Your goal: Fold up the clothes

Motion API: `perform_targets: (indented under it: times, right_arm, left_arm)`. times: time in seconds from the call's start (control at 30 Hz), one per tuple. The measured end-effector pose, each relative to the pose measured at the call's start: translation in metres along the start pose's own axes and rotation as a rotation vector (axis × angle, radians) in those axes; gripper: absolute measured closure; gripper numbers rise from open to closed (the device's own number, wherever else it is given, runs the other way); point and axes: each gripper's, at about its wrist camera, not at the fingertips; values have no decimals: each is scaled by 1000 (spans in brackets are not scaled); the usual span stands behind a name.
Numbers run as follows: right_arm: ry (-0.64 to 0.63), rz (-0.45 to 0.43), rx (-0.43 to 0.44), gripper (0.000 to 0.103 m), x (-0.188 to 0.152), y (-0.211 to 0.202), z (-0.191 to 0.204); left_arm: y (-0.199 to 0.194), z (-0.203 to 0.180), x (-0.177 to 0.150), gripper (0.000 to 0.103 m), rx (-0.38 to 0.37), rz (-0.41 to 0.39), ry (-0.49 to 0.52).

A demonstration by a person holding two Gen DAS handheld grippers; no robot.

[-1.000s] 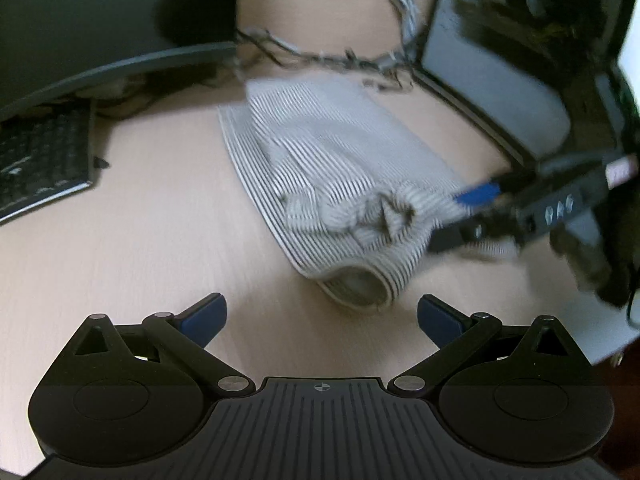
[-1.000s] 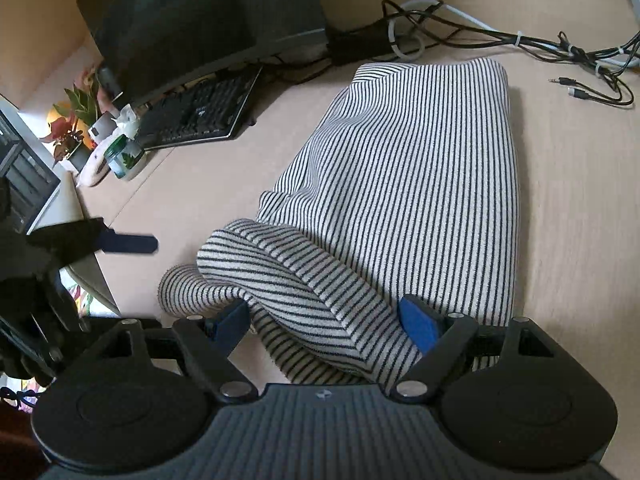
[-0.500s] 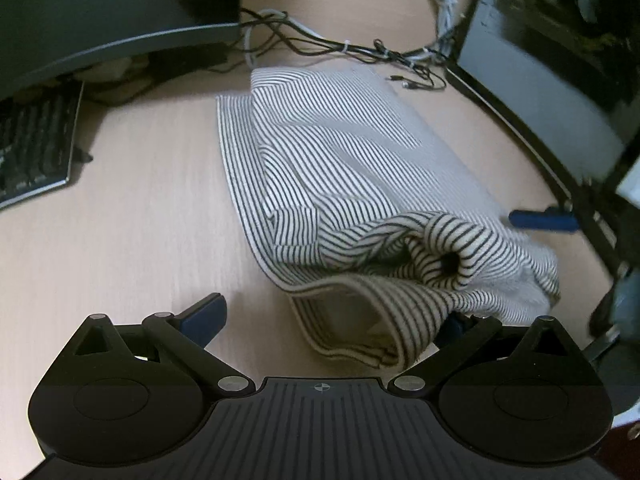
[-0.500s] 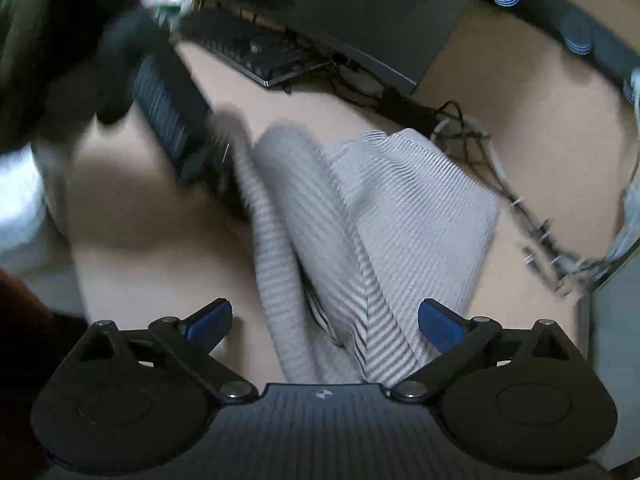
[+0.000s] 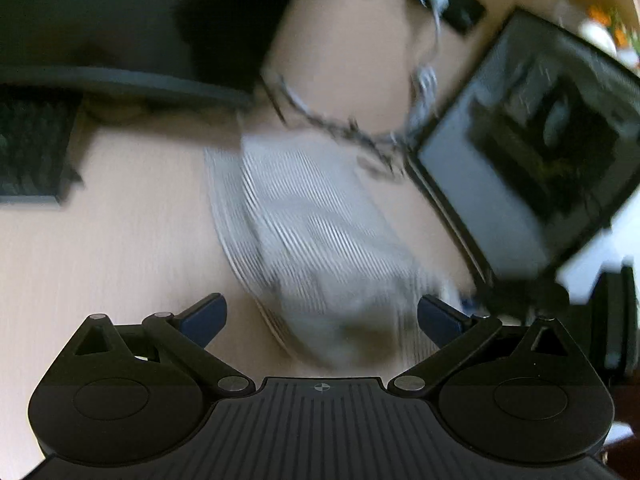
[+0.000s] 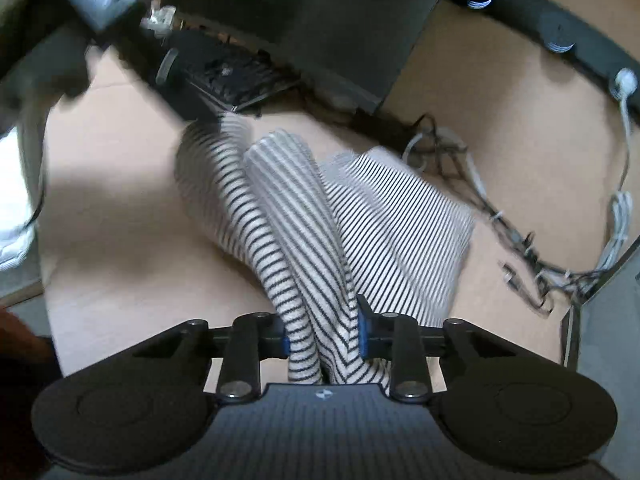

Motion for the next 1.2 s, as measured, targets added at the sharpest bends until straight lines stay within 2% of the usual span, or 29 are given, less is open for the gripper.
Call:
perform_targets:
  times: [0.07,0.2,0.3,0.37,0.43,0.5,0.57,0.63,0.7,0.73,0.83,0.93,1.03,1.1,1.17,1.2]
  right_arm:
    - [-9,42,32,78,0,-3,4]
    - [-20,115,144,78,19,-35,8]
    - [-87,150,211,78,48,-73,10]
    - [-166,163,223,78,73,-95,12]
    - [-225,180,234,78,100,-98,8]
    - [-227,213,248,78,119,-75,-6]
    - [-184,273,265,77,126,-34,-24]
    - [-115,353,281,73,125,17,-42]
    - [-107,414,212,71,108,60,-49]
    - [-96,429,185,67,100,75,-52]
    - [1,389,190,61,94,82,-64]
    - [28,337,164,54,88,76,-66]
    - [63,275,119,44,85,67,-67]
    - [97,221,81,41,92,59,-71]
    - [134,144,23,37,96,42,-77]
    - [149,106,-7,35,95,30,-78]
  left_arm:
    - [14,9,14,0,59,1,63]
    - [75,16,29,0,71,68,224]
    - [105,14,25,2,6,113,306]
    - [118,12,20,10,-48,137,356]
    - [119,9,8,11,-103,152,418]
    - [115,14,0,12,-155,148,430]
    - [107,32,-2,16,-212,144,358]
    - [96,53,-5,17,-212,137,287]
    - [81,70,-5,14,-202,115,233]
    - [72,76,-1,12,-199,99,212]
    - [46,83,13,6,-205,38,192]
    - [37,67,33,3,-253,-8,220]
    - [48,35,48,3,-278,-13,286]
    - [61,18,49,4,-255,19,349]
    - [77,3,47,14,-216,67,419]
    - [86,-2,46,23,-194,93,444]
Point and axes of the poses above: each gripper's, at about its wrist camera, not at the fingertips, and y roughly the way its jaws point, z to its left, x to its top, and after that the axes turned 15 degrees about y, right-handed
